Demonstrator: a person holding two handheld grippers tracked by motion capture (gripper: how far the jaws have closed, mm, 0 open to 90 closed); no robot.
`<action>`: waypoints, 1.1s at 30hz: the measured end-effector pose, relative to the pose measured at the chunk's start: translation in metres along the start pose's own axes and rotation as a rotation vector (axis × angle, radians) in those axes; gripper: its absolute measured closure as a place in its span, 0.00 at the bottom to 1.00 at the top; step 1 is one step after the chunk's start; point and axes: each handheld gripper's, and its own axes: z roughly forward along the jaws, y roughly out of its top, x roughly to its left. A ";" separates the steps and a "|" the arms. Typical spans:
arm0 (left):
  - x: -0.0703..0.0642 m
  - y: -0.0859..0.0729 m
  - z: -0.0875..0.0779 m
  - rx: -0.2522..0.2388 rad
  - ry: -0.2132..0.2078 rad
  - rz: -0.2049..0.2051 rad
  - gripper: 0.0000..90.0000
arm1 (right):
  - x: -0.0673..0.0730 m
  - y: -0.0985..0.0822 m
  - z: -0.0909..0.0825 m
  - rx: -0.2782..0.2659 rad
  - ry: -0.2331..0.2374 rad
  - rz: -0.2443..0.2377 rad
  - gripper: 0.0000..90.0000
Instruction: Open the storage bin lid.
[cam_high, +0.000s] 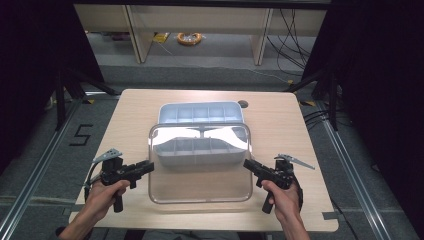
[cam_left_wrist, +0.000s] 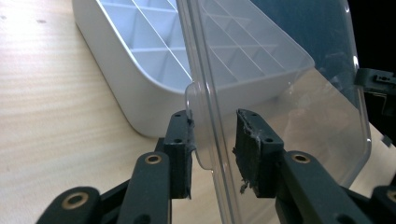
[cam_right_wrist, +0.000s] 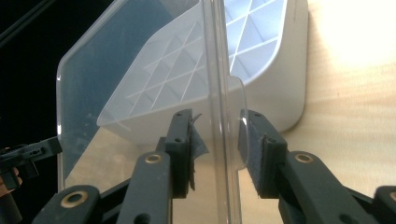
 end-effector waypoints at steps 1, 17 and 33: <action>-0.001 -0.001 -0.001 0.011 0.004 0.004 0.73 | 0.001 -0.002 -0.001 0.003 0.010 0.004 0.73; -0.002 -0.027 -0.010 0.053 -0.002 0.001 0.73 | 0.002 -0.032 -0.014 0.032 0.003 0.012 0.73; -0.007 -0.050 -0.013 0.106 -0.026 -0.016 0.73 | 0.006 -0.050 -0.024 0.043 -0.032 -0.005 0.72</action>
